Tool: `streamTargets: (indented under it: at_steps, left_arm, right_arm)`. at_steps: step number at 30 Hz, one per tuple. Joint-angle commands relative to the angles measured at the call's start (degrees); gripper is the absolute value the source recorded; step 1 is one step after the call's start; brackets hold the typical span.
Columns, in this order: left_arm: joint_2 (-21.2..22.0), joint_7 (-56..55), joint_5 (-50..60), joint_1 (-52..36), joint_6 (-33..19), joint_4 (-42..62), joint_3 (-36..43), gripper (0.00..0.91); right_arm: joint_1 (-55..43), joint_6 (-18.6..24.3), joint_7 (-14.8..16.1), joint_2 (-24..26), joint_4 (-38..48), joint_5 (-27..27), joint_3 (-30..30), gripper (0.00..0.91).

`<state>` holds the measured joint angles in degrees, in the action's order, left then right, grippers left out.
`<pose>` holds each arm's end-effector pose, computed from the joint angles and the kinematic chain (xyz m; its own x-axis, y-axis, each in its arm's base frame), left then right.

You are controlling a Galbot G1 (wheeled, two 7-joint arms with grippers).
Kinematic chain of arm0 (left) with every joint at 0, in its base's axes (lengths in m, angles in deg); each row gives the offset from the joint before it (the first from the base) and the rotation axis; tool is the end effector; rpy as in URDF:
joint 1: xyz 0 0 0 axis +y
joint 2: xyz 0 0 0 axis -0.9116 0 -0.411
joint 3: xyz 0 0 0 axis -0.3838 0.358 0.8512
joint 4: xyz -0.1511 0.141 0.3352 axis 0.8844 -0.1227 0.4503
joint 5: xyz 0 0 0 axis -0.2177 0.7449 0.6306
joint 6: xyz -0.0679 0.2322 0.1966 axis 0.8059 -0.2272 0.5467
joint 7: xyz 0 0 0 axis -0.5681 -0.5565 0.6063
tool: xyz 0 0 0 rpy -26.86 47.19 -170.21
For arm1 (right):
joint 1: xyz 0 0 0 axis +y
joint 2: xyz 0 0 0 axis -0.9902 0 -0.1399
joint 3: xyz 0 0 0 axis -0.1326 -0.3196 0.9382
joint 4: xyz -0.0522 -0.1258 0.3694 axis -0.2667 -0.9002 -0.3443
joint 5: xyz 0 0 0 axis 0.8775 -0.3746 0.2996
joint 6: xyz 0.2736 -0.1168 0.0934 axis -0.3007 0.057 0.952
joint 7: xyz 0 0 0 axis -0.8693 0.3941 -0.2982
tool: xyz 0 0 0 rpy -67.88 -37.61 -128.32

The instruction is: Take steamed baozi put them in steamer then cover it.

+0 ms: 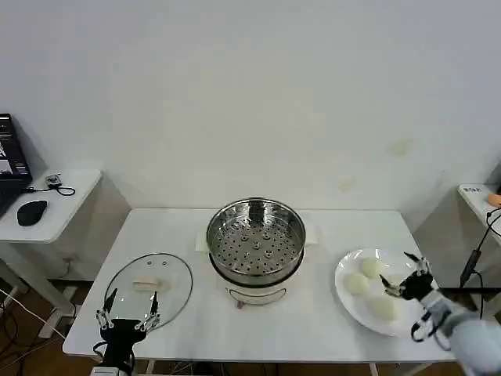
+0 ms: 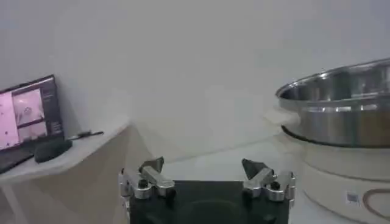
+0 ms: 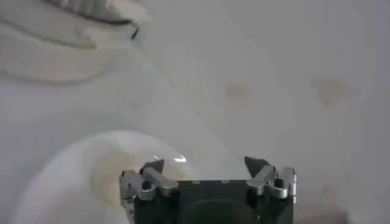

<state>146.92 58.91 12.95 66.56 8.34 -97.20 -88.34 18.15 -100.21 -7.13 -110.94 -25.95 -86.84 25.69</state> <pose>0.0500 0.0711 -0.3240 -0.9852 -0.0993 0.1395 -0.0527 0.9511 0.3042 0.2673 -0.2897 -0.2380 -0.7968 -0.1435 0.5869 -0.5861 0.4194 -0.6932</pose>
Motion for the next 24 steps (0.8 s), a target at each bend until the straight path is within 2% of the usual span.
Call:
streamTargets:
  at_steps: [1, 2, 6, 12, 19, 24]
  left_arm:
    - [0.8, 1.7, 2.1, -0.2, -0.7, 0.5, -1.6, 0.907]
    - [1.0, 1.6, 2.1, -0.1, -0.8, 0.3, -1.7, 0.907]
    - [1.3, 1.2, 1.9, 0.1, -0.8, -0.7, -2.6, 0.907]
    - [1.5, 1.1, 2.0, 0.8, -0.7, -1.8, -4.1, 0.907]
    - [2.5, 1.0, 2.7, 1.1, -0.9, -1.7, -4.7, 0.907]
    - [2.5, 1.0, 2.9, 1.0, -0.9, -1.2, -5.1, 0.907]
  right_arm:
    - [-24.8, 6.1, 23.1, 14.6, 14.7, -8.3, -17.2, 0.907]
    - [-29.1, 6.9, 24.5, 14.5, 16.8, -8.7, -21.7, 0.907]
    - [-37.9, 9.0, 25.4, 13.1, 21.7, -8.9, -34.1, 0.907]
    - [-47.5, 9.8, 25.4, 8.2, 27.6, -10.1, -46.1, 0.907]
    - [-53.4, 10.7, 25.8, 2.5, 32.6, -9.7, -55.3, 0.907]
    - [-54.9, 11.3, 25.5, -0.9, 35.5, -10.1, -57.8, 0.907]
